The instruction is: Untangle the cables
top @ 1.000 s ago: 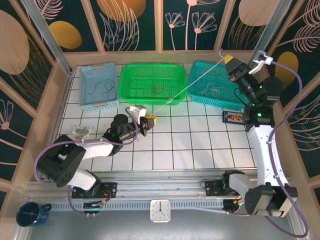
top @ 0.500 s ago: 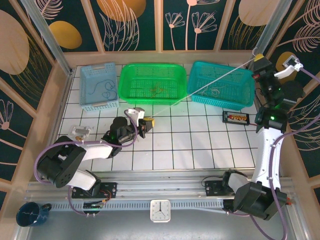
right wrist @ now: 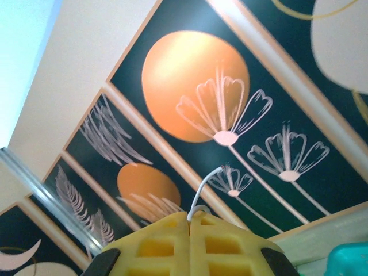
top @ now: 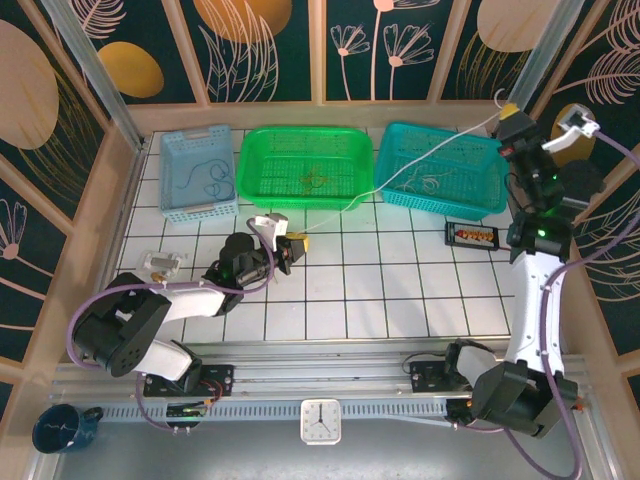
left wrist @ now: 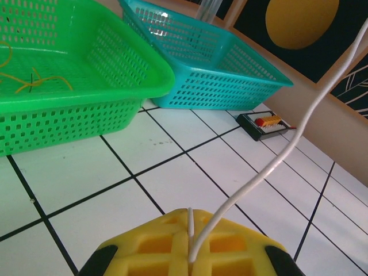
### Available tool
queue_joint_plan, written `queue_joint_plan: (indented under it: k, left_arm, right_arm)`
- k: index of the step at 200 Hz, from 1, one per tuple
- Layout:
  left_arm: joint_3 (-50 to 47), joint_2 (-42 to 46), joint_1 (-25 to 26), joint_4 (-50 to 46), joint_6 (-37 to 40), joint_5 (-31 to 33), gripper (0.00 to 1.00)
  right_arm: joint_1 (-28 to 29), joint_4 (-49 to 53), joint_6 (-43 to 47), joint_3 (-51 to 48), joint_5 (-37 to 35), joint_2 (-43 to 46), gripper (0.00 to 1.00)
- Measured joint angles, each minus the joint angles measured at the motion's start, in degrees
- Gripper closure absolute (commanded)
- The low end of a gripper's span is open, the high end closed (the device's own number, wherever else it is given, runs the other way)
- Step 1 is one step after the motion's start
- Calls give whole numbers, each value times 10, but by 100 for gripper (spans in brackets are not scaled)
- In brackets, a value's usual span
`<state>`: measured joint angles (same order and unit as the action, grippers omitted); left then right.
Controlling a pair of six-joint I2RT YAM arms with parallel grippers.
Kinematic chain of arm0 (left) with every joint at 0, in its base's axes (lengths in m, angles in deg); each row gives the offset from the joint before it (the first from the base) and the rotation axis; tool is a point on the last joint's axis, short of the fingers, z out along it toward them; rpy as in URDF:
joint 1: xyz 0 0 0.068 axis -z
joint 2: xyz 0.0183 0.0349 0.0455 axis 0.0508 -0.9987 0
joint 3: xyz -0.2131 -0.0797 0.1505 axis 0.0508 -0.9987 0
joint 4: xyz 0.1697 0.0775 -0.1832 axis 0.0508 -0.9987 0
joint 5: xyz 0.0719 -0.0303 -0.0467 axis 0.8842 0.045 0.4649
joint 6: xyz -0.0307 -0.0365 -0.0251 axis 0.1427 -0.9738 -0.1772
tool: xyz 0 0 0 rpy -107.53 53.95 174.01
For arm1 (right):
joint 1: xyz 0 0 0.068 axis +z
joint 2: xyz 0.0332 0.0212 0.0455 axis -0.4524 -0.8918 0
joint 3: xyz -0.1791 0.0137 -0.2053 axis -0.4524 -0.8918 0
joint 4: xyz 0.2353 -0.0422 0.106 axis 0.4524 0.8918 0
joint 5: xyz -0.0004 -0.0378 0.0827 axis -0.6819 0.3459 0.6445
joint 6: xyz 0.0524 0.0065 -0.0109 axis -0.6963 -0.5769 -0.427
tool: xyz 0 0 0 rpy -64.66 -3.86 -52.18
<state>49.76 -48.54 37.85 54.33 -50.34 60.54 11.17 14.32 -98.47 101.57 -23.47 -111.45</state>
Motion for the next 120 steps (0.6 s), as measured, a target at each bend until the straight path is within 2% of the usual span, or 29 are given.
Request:
queue_joint_plan:
  k: [61,99,120]
  left_arm:
    - [35,1,0,-16,-30,-14,66]
    - [47,9,0,-22,-44,-18,51]
    - [57,12,0,-28,-48,-18,48]
  right_arm:
    - [103,-45,6,93,-2,-80,100]
    - [112,-92,7,161,-22,-133,100]
    - [112,-110,7,204,-33,-171,100]
